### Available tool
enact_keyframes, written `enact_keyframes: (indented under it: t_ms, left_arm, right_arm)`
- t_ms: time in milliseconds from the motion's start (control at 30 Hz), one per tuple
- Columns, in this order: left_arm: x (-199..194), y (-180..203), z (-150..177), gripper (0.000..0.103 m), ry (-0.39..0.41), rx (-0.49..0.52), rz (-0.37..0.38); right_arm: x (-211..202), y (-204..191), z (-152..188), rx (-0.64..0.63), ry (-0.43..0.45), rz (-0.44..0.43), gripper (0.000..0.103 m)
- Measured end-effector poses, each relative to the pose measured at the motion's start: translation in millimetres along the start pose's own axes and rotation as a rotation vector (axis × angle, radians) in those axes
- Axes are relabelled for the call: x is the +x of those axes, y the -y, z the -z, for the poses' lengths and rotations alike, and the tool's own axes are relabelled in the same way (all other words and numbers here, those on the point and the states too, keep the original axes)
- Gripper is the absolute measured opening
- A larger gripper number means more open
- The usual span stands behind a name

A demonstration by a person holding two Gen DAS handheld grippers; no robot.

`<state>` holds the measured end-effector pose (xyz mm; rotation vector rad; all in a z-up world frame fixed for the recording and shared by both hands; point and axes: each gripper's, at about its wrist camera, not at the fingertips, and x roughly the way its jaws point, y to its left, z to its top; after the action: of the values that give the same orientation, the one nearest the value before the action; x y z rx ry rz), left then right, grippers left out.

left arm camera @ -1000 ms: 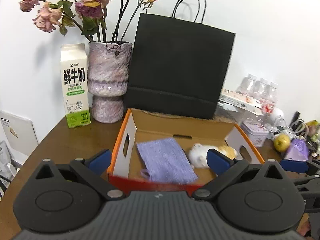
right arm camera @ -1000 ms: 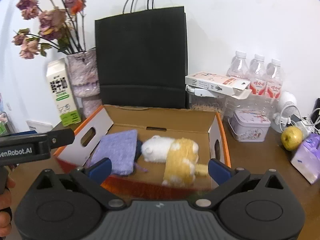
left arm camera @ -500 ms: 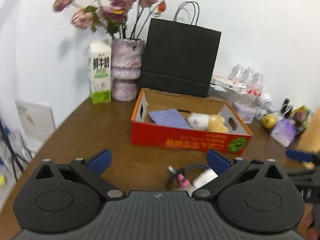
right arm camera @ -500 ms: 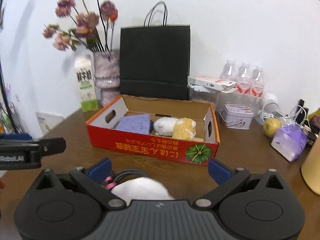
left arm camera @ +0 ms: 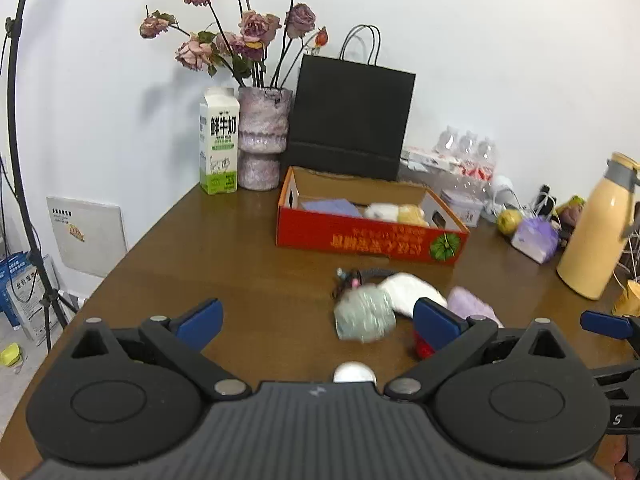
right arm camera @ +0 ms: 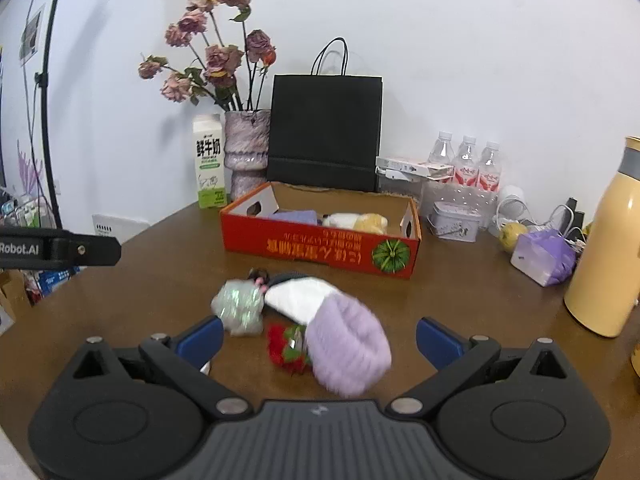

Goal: Organize objects
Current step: 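Withdraw both tools from the box back over the table, then lower the left gripper onto the white bottle cap and close it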

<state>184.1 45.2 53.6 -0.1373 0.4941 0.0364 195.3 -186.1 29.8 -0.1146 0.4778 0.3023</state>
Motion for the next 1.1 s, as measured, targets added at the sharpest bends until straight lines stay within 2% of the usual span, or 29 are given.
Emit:
enact_keyframes:
  t_ms: [200, 433, 1100]
  left_arm:
    - [-14, 0, 30, 0.103, -0.032, 0.004, 0.011]
    - [-8, -4, 58, 0.103, -0.089, -0.003, 0.019]
    - [54, 11, 78, 0.103, -0.174, 0.063, 0.034]
  right_arm:
    - [-19, -5, 34, -0.024, -0.018, 0.006, 0.103]
    - [-27, 4, 58, -0.008, -0.037, 0.013, 0.103]
    - [15, 29, 63, 0.006, -0.024, -0.016, 0.103]
